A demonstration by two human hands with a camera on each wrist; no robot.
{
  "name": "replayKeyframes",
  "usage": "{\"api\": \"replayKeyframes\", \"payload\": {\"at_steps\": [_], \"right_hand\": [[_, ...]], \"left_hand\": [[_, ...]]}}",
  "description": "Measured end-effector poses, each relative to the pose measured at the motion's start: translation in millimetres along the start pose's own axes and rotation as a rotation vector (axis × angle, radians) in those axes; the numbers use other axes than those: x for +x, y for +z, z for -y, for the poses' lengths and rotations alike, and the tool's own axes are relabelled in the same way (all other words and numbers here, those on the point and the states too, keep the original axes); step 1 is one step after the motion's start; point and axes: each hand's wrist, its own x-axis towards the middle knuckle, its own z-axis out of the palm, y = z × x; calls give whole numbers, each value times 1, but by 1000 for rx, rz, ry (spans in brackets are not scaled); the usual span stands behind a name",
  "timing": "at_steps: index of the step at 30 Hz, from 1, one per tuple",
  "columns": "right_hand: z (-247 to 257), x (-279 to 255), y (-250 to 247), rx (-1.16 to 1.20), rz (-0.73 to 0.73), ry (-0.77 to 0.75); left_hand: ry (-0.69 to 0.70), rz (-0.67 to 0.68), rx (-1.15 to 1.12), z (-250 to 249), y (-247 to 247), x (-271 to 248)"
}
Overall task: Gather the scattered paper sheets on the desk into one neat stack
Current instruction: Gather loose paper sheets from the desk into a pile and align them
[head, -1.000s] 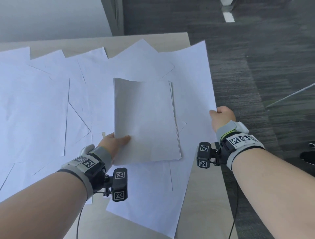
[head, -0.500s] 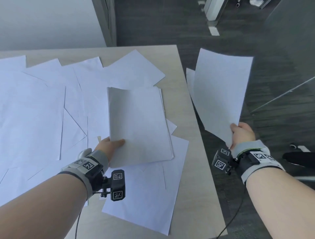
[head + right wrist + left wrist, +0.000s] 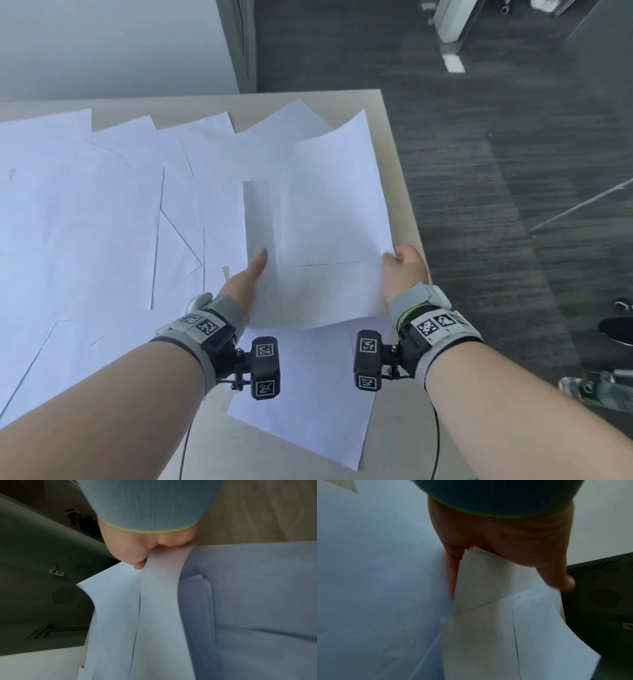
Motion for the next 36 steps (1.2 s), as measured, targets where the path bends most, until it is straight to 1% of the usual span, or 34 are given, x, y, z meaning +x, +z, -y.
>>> {"api": "replayKeyframes", "payload": {"at_steps": [1, 3, 6, 9, 14, 16, 19, 22, 25, 27, 32, 34, 36], "right_hand": [[2, 0, 5, -19, 19, 3], [6, -1, 15, -37, 55, 5], [13, -2, 16, -44, 80, 7], [14, -5, 11, -38, 99, 17], [4, -8, -9, -29, 27, 65], [-4, -13, -20, -20, 28, 80], [-17, -25, -37, -111, 83, 41], [-25, -40, -40, -246, 156, -22], [-22, -52, -31, -325, 213, -56], [-20, -59, -26, -359, 248, -47], [-19, -67, -20, -501, 388, -64], [-15, -68, -22, -497, 384, -76], [-6, -71, -24, -407, 306, -94]], "left_hand": [[39, 28, 67, 1, -1, 0], [93, 38, 186, 3, -3, -1], [107, 32, 252, 5, -5, 2], [120, 65, 238, 6, -8, 5], [104, 110, 167, 9, -17, 12], [81, 109, 124, 8, -19, 9], [64, 58, 45, 8, -19, 8], [62, 23, 18, 6, -20, 6], [108, 40, 63, 6, -21, 5], [147, 22, 108, 6, -23, 4], [184, 0, 162, 1, -28, -7], [209, -18, 169, 2, -30, -12], [243, -24, 152, -2, -37, -21]]}}
